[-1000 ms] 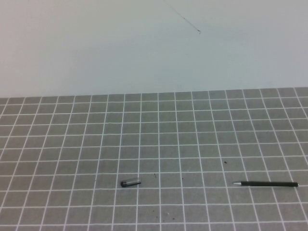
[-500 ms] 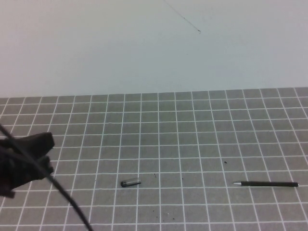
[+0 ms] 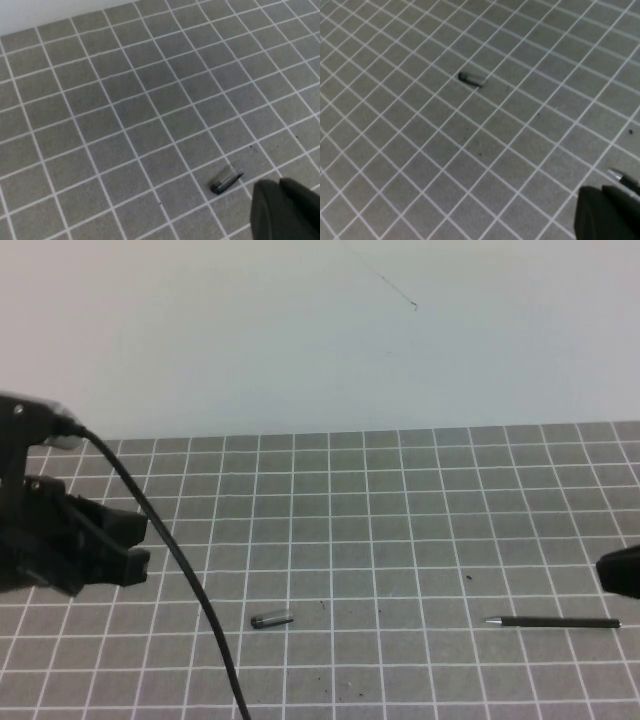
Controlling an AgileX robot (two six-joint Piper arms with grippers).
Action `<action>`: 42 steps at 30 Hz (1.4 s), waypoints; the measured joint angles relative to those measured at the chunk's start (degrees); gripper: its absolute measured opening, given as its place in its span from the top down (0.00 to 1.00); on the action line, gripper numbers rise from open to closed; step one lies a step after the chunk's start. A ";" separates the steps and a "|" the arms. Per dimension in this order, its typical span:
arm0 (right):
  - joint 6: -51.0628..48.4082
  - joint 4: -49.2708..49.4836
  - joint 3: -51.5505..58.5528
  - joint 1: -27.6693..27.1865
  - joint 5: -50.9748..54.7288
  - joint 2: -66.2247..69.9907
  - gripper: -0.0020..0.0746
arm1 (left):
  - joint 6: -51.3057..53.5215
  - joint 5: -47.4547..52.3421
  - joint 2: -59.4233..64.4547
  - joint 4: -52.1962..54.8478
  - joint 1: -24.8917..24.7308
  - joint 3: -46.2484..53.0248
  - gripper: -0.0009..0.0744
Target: Cap the pen
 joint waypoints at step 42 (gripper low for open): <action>0.00 1.56 -0.12 0.00 2.17 2.39 0.98 | 16.97 13.00 38.15 29.17 -21.10 -23.61 0.99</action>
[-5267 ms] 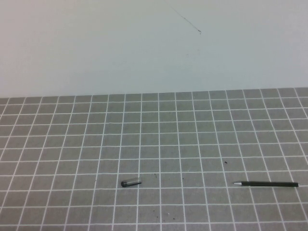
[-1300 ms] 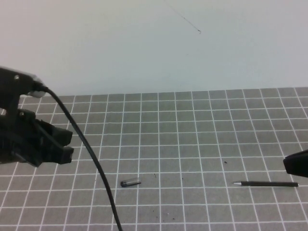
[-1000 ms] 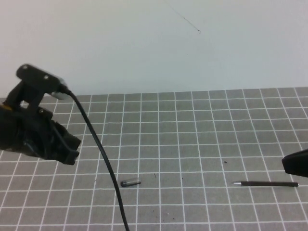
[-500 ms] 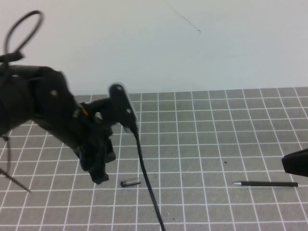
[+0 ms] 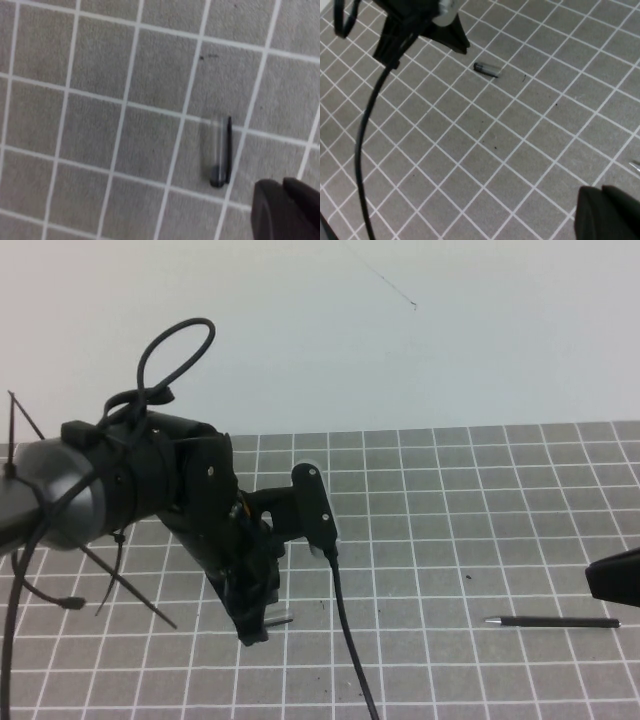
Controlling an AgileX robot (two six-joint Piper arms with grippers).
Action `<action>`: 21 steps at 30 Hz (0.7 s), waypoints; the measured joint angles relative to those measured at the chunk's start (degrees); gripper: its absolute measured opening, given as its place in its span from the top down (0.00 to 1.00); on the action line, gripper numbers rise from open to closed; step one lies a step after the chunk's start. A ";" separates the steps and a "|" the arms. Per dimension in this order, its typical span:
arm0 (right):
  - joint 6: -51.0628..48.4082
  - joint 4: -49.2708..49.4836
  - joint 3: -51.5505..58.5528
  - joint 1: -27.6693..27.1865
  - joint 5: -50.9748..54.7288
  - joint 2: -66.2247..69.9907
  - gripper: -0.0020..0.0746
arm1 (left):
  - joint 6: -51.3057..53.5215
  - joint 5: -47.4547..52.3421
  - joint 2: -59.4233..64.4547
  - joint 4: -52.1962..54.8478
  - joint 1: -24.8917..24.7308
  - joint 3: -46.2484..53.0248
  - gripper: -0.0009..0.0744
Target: Cap the pen
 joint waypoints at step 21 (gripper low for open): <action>0.05 1.22 0.00 0.00 -0.19 0.00 0.98 | -3.74 -6.29 9.23 1.26 0.00 -0.10 0.61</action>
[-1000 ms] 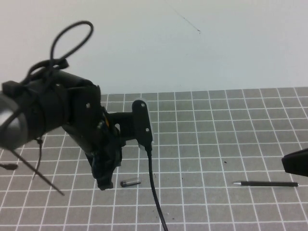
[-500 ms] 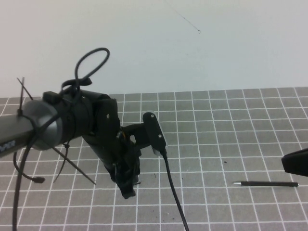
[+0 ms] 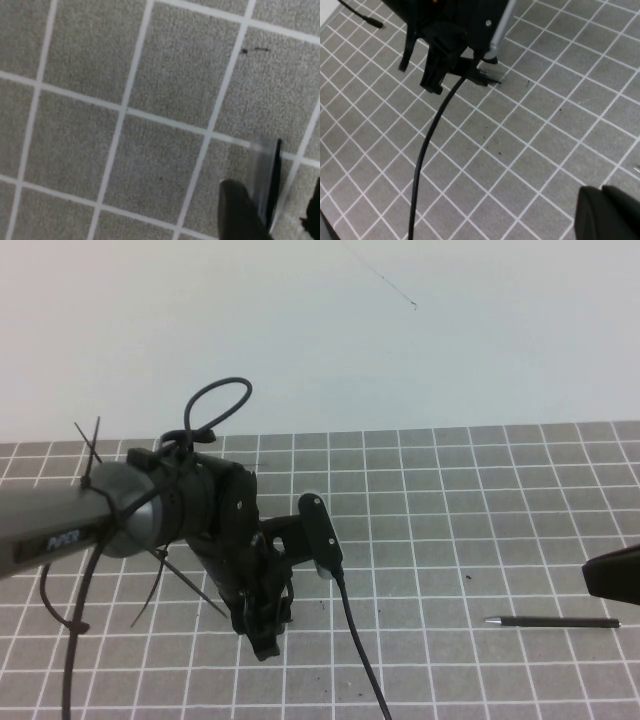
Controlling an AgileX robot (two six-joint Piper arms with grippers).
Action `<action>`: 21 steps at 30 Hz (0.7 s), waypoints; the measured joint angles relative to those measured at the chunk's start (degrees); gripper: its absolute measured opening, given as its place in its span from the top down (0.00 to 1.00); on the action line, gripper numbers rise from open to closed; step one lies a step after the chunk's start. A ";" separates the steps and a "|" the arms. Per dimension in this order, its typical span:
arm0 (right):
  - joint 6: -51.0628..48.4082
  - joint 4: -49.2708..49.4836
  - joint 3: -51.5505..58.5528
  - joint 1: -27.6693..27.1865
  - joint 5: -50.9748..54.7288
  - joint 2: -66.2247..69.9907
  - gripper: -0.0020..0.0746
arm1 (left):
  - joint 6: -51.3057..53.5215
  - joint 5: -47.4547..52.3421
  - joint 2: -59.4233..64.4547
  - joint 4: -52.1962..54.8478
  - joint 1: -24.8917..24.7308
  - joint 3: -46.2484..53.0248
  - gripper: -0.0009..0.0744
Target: Cap the pen
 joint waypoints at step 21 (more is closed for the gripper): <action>0.00 0.14 0.00 0.00 1.49 0.00 0.98 | -1.36 -0.07 2.72 -0.89 0.00 -0.25 0.88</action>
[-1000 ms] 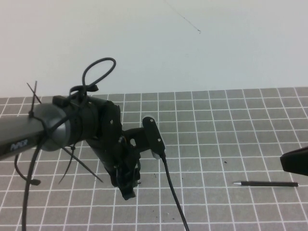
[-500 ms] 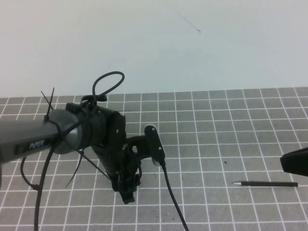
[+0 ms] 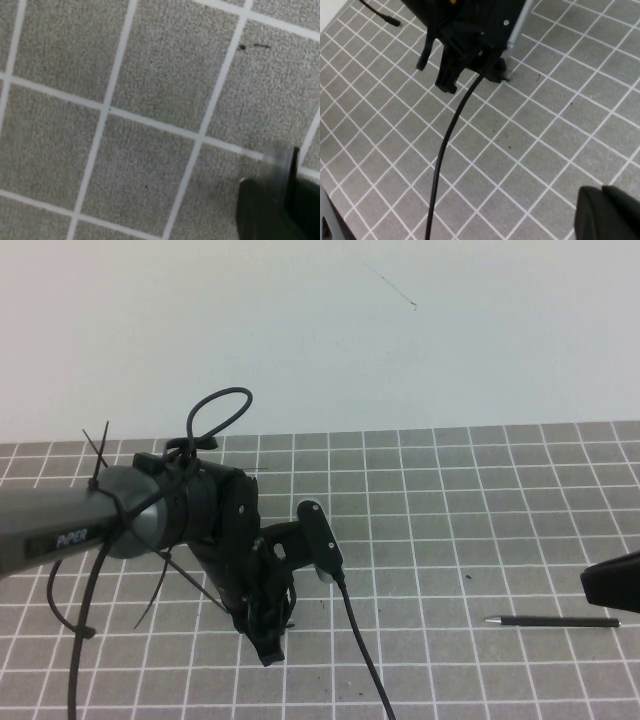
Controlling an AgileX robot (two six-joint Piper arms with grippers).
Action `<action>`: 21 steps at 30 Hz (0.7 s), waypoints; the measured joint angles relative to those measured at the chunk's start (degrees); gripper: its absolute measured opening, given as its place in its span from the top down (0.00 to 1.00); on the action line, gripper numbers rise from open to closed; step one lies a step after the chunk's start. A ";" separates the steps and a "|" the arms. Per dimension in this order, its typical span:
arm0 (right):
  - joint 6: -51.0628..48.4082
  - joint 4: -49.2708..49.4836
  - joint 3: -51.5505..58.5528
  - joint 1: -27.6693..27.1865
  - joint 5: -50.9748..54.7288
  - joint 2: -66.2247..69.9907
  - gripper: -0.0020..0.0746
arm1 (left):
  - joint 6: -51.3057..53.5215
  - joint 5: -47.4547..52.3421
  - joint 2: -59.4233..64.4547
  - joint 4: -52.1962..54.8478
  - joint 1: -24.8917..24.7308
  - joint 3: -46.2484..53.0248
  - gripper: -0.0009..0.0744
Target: Cap the pen
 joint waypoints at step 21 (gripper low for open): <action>-0.94 0.08 0.00 -4.66 -0.49 -0.22 0.98 | -0.53 6.83 -7.10 -2.66 0.00 -3.09 0.88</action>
